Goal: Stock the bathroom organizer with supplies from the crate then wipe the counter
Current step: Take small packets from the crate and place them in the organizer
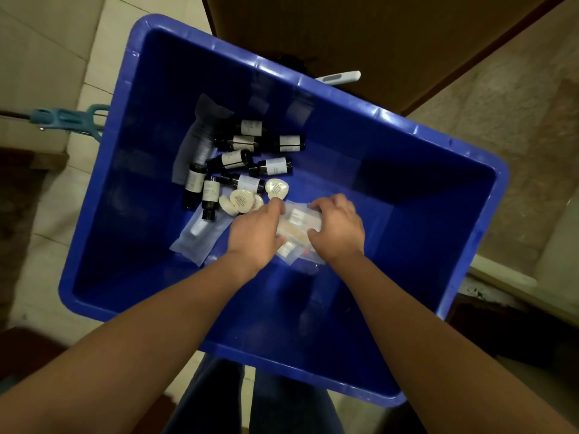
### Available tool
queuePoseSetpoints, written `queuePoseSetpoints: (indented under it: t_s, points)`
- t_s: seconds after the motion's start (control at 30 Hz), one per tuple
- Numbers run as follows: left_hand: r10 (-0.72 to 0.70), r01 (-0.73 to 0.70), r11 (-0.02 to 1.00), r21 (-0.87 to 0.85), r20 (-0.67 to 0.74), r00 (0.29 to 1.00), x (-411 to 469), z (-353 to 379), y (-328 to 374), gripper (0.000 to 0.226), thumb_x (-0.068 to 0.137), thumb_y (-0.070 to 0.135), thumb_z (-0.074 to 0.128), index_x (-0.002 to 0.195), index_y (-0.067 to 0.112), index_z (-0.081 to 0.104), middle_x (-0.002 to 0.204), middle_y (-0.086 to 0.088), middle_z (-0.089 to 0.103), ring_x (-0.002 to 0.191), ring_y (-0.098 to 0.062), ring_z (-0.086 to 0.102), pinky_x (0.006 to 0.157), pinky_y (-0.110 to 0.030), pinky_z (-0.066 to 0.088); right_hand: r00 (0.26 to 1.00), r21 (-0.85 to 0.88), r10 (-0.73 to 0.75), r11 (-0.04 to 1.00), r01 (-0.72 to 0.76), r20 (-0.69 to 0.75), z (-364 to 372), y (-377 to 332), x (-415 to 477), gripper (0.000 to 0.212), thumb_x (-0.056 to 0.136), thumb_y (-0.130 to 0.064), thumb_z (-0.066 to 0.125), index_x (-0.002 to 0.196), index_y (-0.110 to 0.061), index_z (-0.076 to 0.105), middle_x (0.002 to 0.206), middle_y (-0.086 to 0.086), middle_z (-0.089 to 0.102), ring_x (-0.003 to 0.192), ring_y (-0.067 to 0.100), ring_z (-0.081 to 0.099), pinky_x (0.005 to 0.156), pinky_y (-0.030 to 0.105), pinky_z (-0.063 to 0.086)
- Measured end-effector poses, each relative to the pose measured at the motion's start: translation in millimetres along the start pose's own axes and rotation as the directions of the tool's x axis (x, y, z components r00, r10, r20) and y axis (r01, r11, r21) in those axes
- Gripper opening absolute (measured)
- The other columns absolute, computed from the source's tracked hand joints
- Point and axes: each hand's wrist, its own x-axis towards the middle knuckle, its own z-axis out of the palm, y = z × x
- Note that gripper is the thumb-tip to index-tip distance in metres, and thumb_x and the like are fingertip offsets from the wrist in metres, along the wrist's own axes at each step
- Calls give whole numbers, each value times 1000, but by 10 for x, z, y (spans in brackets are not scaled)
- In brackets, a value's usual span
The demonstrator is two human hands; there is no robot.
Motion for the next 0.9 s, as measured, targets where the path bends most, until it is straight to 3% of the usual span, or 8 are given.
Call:
queuePoseSetpoints:
  t_s: [0.33,0.4,0.47,0.53,0.6,0.67,0.77,0.9]
  points:
    - [54,-5,970,-244,195,979,-112,-16,-105,30,94,31,57,124,28,54,126,5,53,94,-20,61,83,-41,50,999,-69,14,998,-10,51,-86,-67,-57,19,88,-28,60,105,-21,58,96,-3,62,102,23,50,83,31,31]
    - [24,38,953,-299,200,980,-151,-59,-106,25,95,34,56,118,26,57,119,5,58,93,-16,60,79,-36,49,995,-79,27,997,-20,93,-133,-84,-125,10,91,-30,56,89,-21,52,87,-1,56,96,24,51,81,34,33]
    - [-27,92,940,-329,197,980,-191,-119,-109,20,94,35,56,113,28,57,98,8,63,80,-11,57,64,-27,43,990,-22,51,999,-48,134,-185,-120,-200,20,93,-27,53,76,-21,44,83,-1,53,85,24,50,70,32,37]
    - [-64,131,928,-349,197,978,-267,-226,-97,17,93,34,56,111,32,55,88,9,62,78,-13,58,63,-30,45,985,77,86,992,-98,148,-256,-164,-303,27,94,-22,51,70,-22,39,80,-1,53,77,24,50,56,29,33]
    - [-71,129,929,-346,176,982,-360,-361,-79,16,93,32,56,105,37,48,83,8,61,72,-17,58,62,-34,47,988,118,98,987,-112,115,-356,-225,-423,21,93,-17,48,74,-20,43,83,2,56,77,26,52,52,30,32]
    - [-60,105,933,-343,141,988,-466,-521,-41,20,93,29,55,98,39,39,72,6,55,61,-18,54,53,-32,40,992,154,106,981,-116,70,-490,-298,-571,5,93,-14,48,94,-18,50,91,4,60,82,28,56,56,33,41]
    - [-42,76,917,-391,95,995,-635,-781,45,19,92,26,53,88,37,38,80,1,60,67,-24,59,58,-38,45,994,240,107,965,-101,-16,-721,-419,-847,36,90,-9,49,124,-19,40,88,8,64,77,31,61,62,46,52]
    - [-4,8,933,-360,12,1000,-877,-1119,143,15,93,25,50,84,37,49,85,3,66,67,-22,59,55,-34,45,984,280,77,959,-30,-159,-1002,-557,-1237,38,89,-5,48,121,-23,39,81,11,63,69,33,63,57,52,52]
